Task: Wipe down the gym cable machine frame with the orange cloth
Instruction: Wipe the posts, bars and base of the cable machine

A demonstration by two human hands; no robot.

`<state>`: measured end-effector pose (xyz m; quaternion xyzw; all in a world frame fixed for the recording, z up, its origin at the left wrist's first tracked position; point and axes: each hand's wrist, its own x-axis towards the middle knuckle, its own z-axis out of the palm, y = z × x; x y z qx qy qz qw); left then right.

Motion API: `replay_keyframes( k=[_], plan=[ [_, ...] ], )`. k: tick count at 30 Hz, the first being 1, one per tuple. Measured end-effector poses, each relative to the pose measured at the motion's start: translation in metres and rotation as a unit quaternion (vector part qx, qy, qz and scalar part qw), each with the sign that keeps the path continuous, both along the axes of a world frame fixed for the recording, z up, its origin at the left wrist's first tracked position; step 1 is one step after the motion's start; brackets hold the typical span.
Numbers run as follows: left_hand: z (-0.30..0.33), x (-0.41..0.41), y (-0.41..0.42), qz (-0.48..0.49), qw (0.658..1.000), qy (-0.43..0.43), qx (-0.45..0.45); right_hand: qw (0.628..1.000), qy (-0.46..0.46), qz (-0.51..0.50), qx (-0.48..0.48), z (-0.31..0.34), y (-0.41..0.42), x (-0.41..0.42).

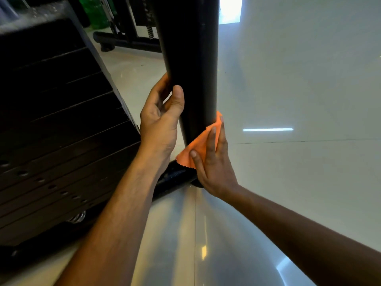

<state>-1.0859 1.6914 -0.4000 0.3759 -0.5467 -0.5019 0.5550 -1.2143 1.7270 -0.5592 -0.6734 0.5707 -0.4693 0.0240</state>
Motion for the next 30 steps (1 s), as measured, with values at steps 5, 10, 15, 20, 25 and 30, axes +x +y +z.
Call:
replay_keyframes(
  k=[5, 10, 15, 20, 25, 30],
  plan=[
    [-0.006, 0.001, 0.0, 0.002, 1.0, -0.003, 0.005, 0.994, -0.1, -0.036, -0.024, 0.04, -0.013, 0.021],
    [-0.021, 0.0, 0.003, 0.008, 1.0, -0.005, 0.012, 1.0, 0.005, -0.002, -0.013, -0.016, -0.007, 0.001],
    [-0.035, 0.0, 0.006, 0.015, 0.999, -0.021, 0.034, 0.998, -0.044, 0.002, 0.047, -0.025, 0.004, 0.0],
    [-0.047, -0.002, 0.007, 0.021, 0.998, -0.027, 0.045, 0.995, -0.092, -0.043, -0.021, 0.009, -0.012, 0.012],
    [-0.062, -0.007, 0.011, 0.04, 0.995, -0.061, 0.069, 0.996, 0.02, 0.022, 0.083, -0.063, 0.009, -0.013],
    [-0.069, -0.008, 0.008, 0.051, 0.992, -0.072, 0.089, 0.989, -0.101, 0.002, 0.106, -0.043, 0.009, -0.002]
  ],
)
